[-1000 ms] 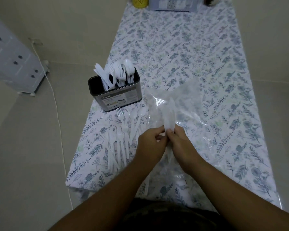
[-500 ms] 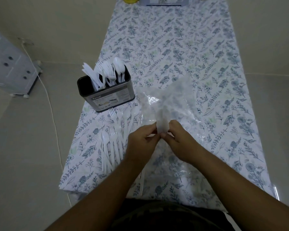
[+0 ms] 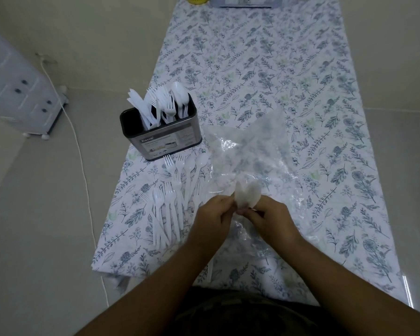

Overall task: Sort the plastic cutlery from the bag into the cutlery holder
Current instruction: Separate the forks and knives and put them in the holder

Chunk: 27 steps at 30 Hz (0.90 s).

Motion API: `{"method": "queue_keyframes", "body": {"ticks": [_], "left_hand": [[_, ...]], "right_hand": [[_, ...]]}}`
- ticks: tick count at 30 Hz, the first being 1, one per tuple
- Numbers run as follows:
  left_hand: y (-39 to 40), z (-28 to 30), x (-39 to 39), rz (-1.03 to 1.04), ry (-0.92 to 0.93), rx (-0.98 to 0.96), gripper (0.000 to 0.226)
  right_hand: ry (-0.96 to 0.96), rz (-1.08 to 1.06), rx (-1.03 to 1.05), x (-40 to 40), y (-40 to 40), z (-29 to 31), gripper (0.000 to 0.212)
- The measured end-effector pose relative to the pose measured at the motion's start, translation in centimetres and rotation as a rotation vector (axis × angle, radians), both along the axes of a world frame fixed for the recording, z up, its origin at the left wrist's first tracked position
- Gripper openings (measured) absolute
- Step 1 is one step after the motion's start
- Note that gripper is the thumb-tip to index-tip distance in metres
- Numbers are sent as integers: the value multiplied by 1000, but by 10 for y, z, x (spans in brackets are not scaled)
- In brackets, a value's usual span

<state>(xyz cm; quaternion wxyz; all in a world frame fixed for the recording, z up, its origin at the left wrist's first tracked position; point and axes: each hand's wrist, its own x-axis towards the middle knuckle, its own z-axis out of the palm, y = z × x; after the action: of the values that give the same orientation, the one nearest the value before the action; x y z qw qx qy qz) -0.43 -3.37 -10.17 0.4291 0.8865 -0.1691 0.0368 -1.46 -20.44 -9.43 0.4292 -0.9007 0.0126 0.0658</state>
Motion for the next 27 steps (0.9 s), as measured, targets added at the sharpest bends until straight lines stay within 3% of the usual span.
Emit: {"method": "queue_keyframes", "body": {"ticks": [5,11,18,27], "left_hand": [[6,4,1,29,19,-95,23],[-1,7,-8,33,-8,-53,25],[10,5,-7,77,28,-143,29],[77,82,40,233,-94,-203,20]], "right_hand": [[-19,-44,87,-3,3,3,5],[-18,3,-42,-5,16,-7,18],[59,66,-22,-3,12,-2,20],[-130,144,203,69,65,89,7]]}}
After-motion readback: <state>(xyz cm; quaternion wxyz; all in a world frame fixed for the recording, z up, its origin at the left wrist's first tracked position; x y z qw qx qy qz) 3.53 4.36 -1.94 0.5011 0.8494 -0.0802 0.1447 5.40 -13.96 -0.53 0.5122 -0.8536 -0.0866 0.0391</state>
